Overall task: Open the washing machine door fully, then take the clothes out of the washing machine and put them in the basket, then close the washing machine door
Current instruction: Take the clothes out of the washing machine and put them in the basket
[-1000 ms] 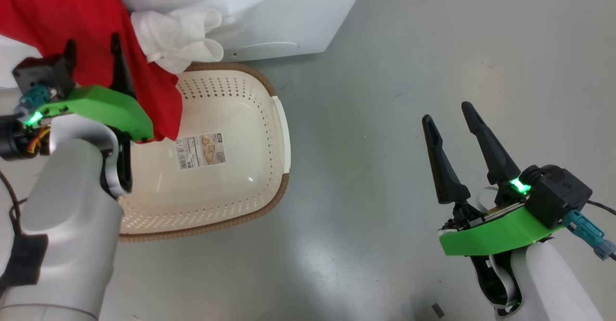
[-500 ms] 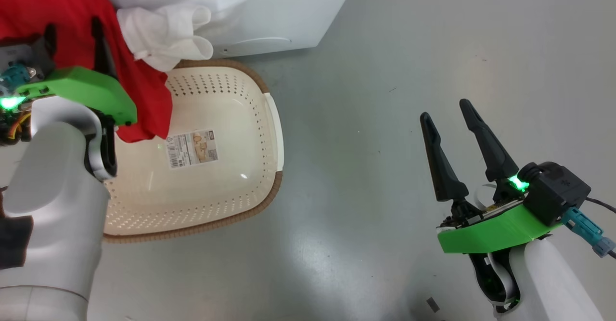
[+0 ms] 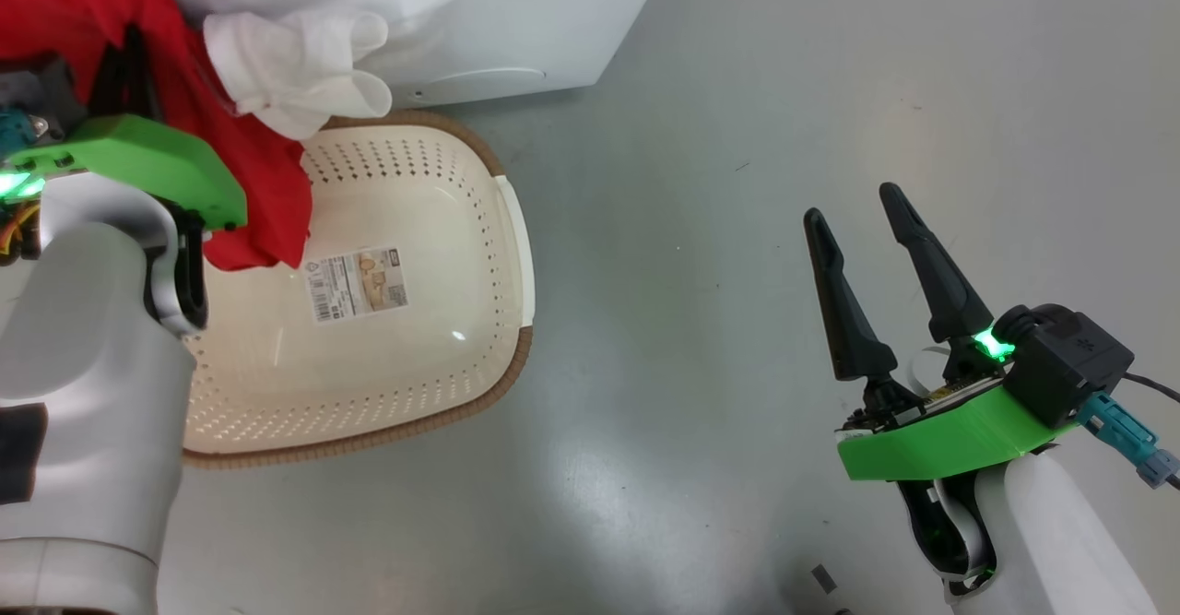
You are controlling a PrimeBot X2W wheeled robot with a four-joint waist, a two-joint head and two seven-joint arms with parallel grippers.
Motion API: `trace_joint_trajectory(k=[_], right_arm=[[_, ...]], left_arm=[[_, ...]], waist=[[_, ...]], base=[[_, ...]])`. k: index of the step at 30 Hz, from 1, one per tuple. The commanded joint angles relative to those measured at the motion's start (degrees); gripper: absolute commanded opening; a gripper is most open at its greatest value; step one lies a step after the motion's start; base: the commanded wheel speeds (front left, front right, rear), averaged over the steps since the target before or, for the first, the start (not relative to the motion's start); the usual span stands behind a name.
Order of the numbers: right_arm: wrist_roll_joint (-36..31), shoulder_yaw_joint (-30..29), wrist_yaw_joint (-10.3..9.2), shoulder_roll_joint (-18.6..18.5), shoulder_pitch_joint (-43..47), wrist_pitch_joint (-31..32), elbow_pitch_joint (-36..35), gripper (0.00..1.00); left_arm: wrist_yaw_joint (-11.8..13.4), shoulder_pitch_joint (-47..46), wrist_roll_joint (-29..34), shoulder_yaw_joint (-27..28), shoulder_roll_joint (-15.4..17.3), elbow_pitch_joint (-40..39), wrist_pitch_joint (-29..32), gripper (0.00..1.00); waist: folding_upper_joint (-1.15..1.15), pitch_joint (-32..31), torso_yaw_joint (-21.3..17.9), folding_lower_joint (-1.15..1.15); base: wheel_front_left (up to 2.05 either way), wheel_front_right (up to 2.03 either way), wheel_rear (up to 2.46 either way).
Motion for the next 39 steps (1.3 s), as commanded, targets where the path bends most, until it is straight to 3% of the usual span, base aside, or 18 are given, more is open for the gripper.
trace_joint_trajectory(k=[1, 13, 21, 30, 39], right_arm=[[0.48, 1.26, 0.36, 0.05, 0.16, -0.36, -1.09, 1.00], [0.67, 1.06, 0.36, 0.05, 0.31, -0.36, -1.06, 1.00], [0.62, 0.54, 0.36, 0.05, 0.77, -0.36, -0.97, 1.00], [0.57, -0.02, 0.36, 0.05, 1.59, -0.36, -0.97, 1.00], [0.52, -0.19, 0.36, 0.05, 2.26, -0.36, -1.04, 1.00]], left_arm=[[-0.57, -0.46, 0.97, 1.35, 2.36, -1.73, -0.68, 0.00], [-2.50, 3.79, 2.96, 2.37, 1.88, -9.81, -0.69, 0.00], [-2.43, 9.01, 4.61, 2.66, 1.84, -18.92, -0.69, 0.00], [-0.91, 18.47, 6.05, 1.73, 1.14, -33.35, -0.67, 0.00], [2.41, 29.44, 6.65, 1.04, 1.48, -51.99, 3.52, 0.00]], waist=[[0.00, 0.01, 0.22, 0.00], [0.00, -0.19, 1.53, 0.00], [0.00, -0.59, 2.28, 0.00], [0.00, -1.71, 3.57, 0.00], [0.00, -2.49, 4.40, 0.00]], base=[[0.00, 0.00, 0.00], [0.00, 0.00, 0.00], [0.00, 0.00, 0.00], [0.00, 0.00, 0.00], [0.00, 0.00, 0.00]])
